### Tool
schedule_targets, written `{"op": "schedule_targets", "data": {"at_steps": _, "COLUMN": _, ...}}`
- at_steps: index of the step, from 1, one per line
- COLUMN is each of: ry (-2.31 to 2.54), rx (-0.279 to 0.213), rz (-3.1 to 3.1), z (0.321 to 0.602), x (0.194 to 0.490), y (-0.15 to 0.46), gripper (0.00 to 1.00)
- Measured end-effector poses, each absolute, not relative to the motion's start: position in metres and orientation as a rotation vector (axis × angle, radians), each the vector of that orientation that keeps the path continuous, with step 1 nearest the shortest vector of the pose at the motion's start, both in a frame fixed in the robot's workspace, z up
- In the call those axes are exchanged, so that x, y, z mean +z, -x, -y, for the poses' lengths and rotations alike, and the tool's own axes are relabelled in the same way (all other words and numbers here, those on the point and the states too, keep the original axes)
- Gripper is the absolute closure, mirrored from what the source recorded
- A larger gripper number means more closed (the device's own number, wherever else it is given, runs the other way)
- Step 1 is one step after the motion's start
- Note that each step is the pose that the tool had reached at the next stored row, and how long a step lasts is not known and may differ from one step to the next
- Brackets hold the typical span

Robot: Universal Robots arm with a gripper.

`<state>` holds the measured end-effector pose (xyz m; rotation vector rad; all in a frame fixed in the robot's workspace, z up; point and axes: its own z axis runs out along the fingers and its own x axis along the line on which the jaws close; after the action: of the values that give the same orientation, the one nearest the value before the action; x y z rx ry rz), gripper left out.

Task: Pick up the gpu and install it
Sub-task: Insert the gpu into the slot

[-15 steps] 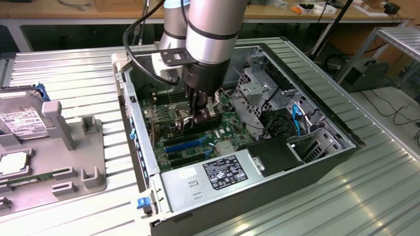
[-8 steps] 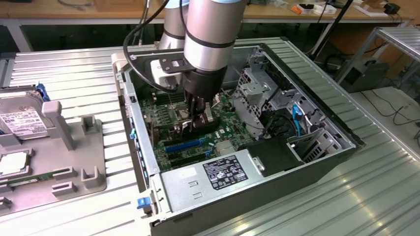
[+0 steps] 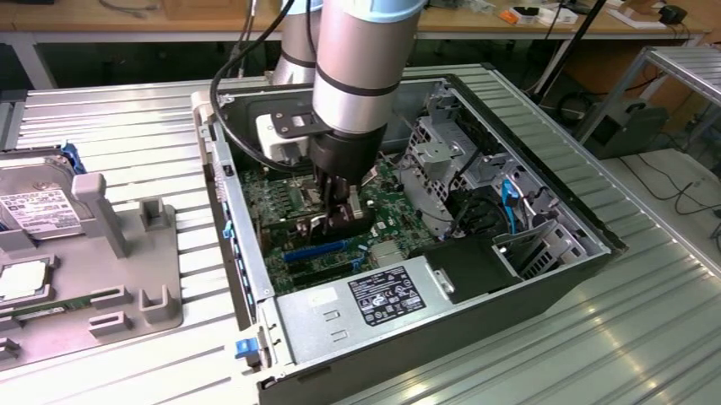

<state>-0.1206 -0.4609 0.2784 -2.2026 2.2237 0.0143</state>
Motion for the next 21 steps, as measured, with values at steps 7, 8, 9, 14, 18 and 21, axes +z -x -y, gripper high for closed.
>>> {"op": "schedule_targets", "data": {"at_steps": 7, "ry": 2.203, "rx": 0.014, "rz": -2.224, "z": 0.4609, "x": 0.2720, "y": 0.1247, "gripper": 0.73}}
{"op": "schedule_targets", "data": {"at_steps": 8, "ry": 2.203, "rx": 0.014, "rz": -2.224, "z": 0.4609, "x": 0.2719, "y": 0.1247, "gripper": 0.73}}
{"op": "schedule_targets", "data": {"at_steps": 9, "ry": 2.203, "rx": 0.014, "rz": -2.224, "z": 0.4609, "x": 0.2719, "y": 0.1247, "gripper": 0.73}}
{"op": "schedule_targets", "data": {"at_steps": 14, "ry": 2.192, "rx": 0.015, "rz": -2.234, "z": 0.4623, "x": 0.2719, "y": 0.1243, "gripper": 0.73}}
{"op": "schedule_targets", "data": {"at_steps": 18, "ry": 2.192, "rx": 0.015, "rz": -2.234, "z": 0.4624, "x": 0.2714, "y": 0.1243, "gripper": 0.73}}
{"op": "schedule_targets", "data": {"at_steps": 21, "ry": 2.192, "rx": 0.016, "rz": -2.235, "z": 0.4624, "x": 0.2701, "y": 0.1241, "gripper": 0.73}}
